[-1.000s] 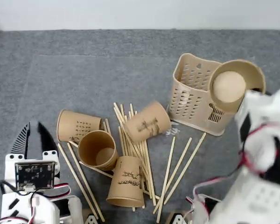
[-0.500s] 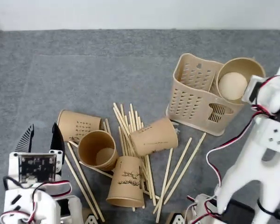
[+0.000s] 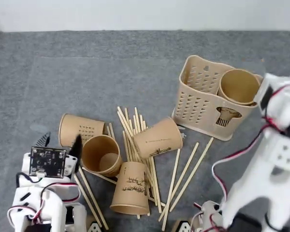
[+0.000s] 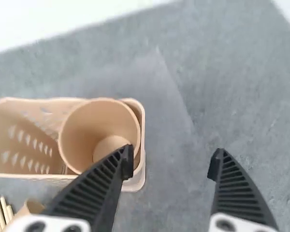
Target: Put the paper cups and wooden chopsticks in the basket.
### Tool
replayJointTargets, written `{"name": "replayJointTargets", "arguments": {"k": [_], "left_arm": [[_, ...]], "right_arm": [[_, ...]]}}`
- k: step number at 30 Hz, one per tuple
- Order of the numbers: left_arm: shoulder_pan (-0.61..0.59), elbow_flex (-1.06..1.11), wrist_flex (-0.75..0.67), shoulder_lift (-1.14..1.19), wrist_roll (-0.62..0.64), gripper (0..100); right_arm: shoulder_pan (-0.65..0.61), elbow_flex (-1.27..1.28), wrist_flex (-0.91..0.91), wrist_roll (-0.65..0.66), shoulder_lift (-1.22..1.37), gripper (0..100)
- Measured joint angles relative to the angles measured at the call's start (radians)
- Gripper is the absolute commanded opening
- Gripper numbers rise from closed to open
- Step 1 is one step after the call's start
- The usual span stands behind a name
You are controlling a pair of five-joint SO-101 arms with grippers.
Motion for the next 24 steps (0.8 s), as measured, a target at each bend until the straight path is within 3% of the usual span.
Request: {"name": "replayJointTargets", "arguments": {"k": [5, 11, 20, 24], "left_arm": [[0.018, 0.003, 0.002, 0.054, 0.015, 26], [0.018, -0.086, 0.006, 0.327, 0.017, 27], [0.018, -0.407, 0.241, 0.703, -0.023, 27], [0.018, -0.443, 0.261, 0.845, -0.069, 27]], "right_arm": [[-0.032, 0.0, 0.097, 0.0, -0.098, 21.7], [-0.077, -0.002, 0.169, 0.0, -0.158, 21.6], [-0.078, 0.063, 0.172, 0.0, -0.158, 21.6], [-0.078, 0.12, 0.172, 0.0, -0.158, 21.6]]}}
